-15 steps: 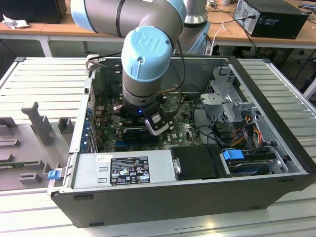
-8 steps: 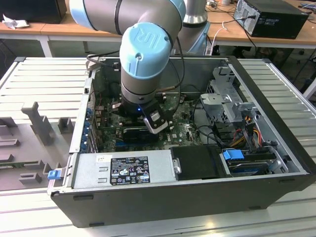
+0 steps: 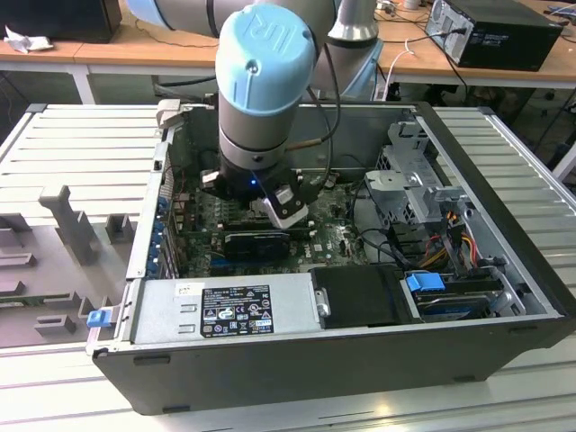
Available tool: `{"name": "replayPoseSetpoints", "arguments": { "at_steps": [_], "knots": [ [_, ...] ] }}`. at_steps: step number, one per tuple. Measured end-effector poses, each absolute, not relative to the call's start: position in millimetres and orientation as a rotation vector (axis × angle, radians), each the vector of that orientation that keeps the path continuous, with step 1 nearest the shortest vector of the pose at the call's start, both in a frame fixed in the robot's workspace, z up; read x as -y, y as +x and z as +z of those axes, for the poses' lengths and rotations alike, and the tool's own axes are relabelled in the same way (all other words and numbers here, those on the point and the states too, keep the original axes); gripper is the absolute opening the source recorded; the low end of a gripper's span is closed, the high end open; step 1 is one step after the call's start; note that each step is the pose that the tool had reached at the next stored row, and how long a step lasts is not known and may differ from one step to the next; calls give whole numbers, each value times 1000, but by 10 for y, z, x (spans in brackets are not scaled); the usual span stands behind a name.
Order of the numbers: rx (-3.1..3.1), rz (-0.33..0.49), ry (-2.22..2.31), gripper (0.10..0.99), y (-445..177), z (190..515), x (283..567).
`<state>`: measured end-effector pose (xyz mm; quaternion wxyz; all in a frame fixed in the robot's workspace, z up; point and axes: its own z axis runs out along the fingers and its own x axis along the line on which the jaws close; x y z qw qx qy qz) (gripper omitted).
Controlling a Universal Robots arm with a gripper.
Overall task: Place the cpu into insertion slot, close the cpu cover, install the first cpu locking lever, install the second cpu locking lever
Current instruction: 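Install the second cpu locking lever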
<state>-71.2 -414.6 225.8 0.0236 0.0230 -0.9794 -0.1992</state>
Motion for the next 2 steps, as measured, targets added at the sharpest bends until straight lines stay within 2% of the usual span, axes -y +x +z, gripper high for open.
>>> {"name": "replayPoseSetpoints", "arguments": {
  "at_steps": [2],
  "knots": [
    [3031, -617, 71, 106, -712, 2272, 4145]
  ]
}}
